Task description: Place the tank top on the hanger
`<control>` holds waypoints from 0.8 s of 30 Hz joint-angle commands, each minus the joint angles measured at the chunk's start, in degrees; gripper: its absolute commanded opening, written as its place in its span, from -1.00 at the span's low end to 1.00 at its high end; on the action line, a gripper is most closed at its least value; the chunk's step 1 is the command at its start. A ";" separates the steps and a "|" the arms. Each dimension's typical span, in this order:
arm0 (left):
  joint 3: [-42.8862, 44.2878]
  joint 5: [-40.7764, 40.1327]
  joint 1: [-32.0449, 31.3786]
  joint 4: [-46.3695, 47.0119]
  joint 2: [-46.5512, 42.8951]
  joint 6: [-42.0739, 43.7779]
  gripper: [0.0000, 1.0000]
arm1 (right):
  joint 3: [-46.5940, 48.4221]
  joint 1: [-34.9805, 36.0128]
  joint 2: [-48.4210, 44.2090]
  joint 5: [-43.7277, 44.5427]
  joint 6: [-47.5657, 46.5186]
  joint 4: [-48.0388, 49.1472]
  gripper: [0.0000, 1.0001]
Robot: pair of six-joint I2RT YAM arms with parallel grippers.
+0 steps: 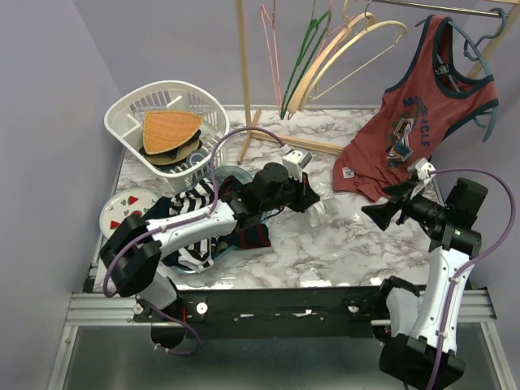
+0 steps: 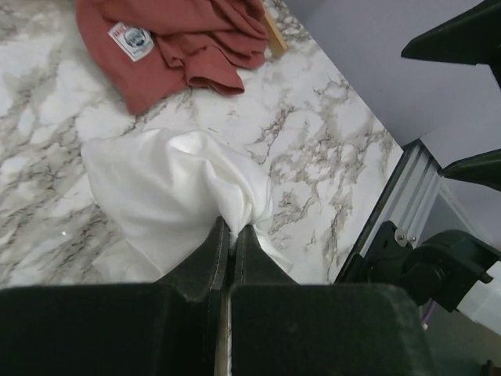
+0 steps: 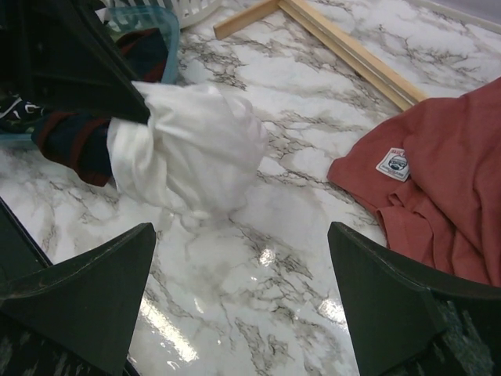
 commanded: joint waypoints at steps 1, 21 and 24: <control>-1.79 5.33 -1.24 10.37 6.78 -3.45 -0.85 | 1.16 0.90 3.14 0.93 -4.44 -3.70 1.00; 1.80 -8.20 -0.71 -17.80 -11.57 24.21 0.97 | -9.90 24.35 12.29 19.97 -51.31 -12.25 0.90; 1.20 -8.38 -0.71 -23.96 -16.23 28.35 0.97 | -11.49 26.73 15.36 26.83 -49.72 -7.05 0.80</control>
